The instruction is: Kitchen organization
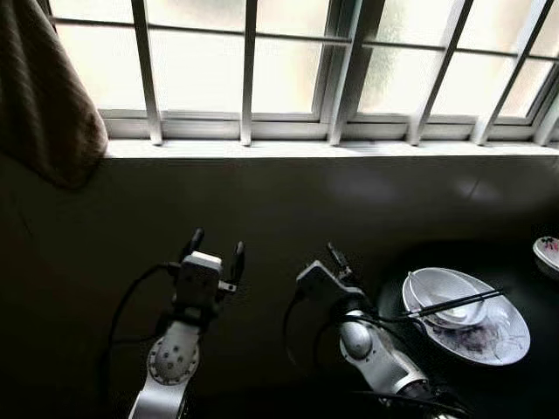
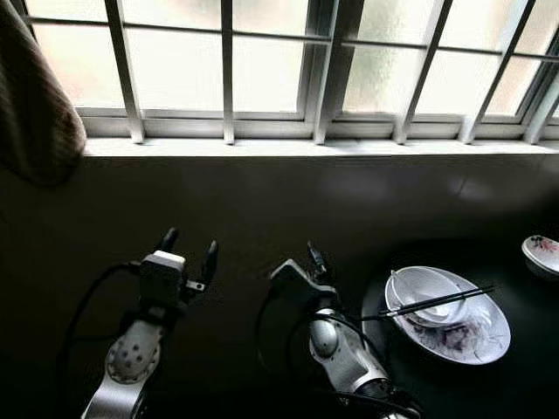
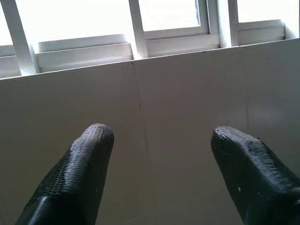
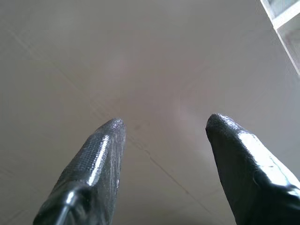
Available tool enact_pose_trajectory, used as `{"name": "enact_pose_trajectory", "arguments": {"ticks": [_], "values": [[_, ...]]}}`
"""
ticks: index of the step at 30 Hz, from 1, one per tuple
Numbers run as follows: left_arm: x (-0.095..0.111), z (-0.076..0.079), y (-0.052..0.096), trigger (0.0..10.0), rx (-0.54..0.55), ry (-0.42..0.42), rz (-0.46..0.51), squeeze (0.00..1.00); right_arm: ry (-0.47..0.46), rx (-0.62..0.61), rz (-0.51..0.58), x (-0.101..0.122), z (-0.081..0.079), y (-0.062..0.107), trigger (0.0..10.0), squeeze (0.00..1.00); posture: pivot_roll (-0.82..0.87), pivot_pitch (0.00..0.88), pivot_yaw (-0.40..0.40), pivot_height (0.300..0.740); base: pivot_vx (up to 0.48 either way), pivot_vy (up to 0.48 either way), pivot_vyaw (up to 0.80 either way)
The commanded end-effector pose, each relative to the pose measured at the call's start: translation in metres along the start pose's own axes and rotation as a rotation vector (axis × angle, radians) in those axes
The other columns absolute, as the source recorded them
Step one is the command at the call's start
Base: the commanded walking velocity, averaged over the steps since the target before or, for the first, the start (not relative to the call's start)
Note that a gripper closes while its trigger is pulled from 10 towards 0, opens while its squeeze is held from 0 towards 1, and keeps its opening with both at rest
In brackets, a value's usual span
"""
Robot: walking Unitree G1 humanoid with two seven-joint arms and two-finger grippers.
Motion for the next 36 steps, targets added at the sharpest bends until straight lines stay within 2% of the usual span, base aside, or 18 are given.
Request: {"name": "enact_pose_trajectory", "arguments": {"ticks": [1, 4, 7, 12, 16, 21, 26, 30, 31, 36], "values": [[0.005, 0.013, -0.003, 10.0, -0.033, 0.015, 0.018, 0.00, 0.027, -0.028, -0.029, -0.012, 0.012, 0.002, 10.0, 0.00, 0.06, 0.000, -0.068, 0.740, 0.000, 0.000, 0.00], [0.004, 0.014, -0.003, 10.0, -0.037, 0.015, 0.017, 0.00, 0.032, -0.021, -0.049, -0.015, 0.011, 0.003, 10.0, 0.00, 0.06, 0.000, -0.066, 0.740, 0.000, 0.000, 0.00], [0.004, 0.014, -0.003, 10.0, -0.039, 0.015, 0.016, 0.00, -0.004, -0.026, -0.078, -0.020, 0.012, 0.003, 10.0, 0.00, 0.06, 0.000, -0.066, 0.740, 0.000, 0.000, -0.80], [0.003, 0.014, -0.003, 10.0, -0.043, 0.010, 0.011, 0.00, 0.093, -0.051, -0.074, -0.022, 0.018, 0.003, 10.0, 0.00, 0.05, 0.000, -0.063, 0.740, 0.000, 0.000, -0.16], [0.002, 0.014, -0.003, 10.0, -0.045, 0.011, 0.010, 0.00, 0.174, -0.026, -0.073, -0.024, 0.014, 0.005, 10.0, 0.00, 0.05, 0.000, -0.063, 0.740, 0.000, 0.000, 0.00], [0.002, 0.015, -0.003, 10.0, -0.047, 0.011, 0.008, 0.00, 0.155, 0.035, -0.083, -0.028, 0.003, 0.009, 10.0, 0.00, 0.05, 0.000, -0.065, 0.740, 0.000, 0.000, 0.00], [0.001, 0.016, -0.003, 10.0, -0.048, 0.011, 0.007, 0.00, 0.170, 0.029, -0.115, -0.034, 0.004, 0.011, 10.0, 0.00, 0.05, 0.000, -0.068, 0.740, 0.000, 0.000, 0.00], [0.001, 0.017, -0.002, 10.0, -0.048, 0.013, 0.006, 0.00, 0.135, 0.044, -0.132, -0.036, 0.001, 0.014, 10.0, 0.00, 0.05, 0.000, -0.068, 0.740, 0.000, 0.000, -0.80], [0.001, 0.018, -0.002, 10.0, -0.050, 0.017, 0.007, 0.00, 0.168, 0.041, -0.106, -0.032, 0.000, 0.015, 10.0, 0.00, 0.05, 0.000, -0.068, 0.740, 0.000, 0.000, -0.80], [-0.003, 0.019, -0.003, 10.0, -0.047, 0.039, -0.015, 0.00, 0.146, 0.059, 0.003, -0.012, -0.006, 0.014, 10.0, 0.00, 0.04, 0.000, -0.067, 0.740, 0.000, 0.061, -0.32]]}}
Point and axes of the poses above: a point about 5 cm out from each wrist's last joint towards the gripper, its own y axis pointing back from the gripper into the wrist, its own x axis along the axis of the wrist's last joint, z = x × y, the point moved 4 cm from there along -y, pointing out of the wrist towards the gripper, and after that the axes turned 3 degrees about y, right-handed, at the moved point
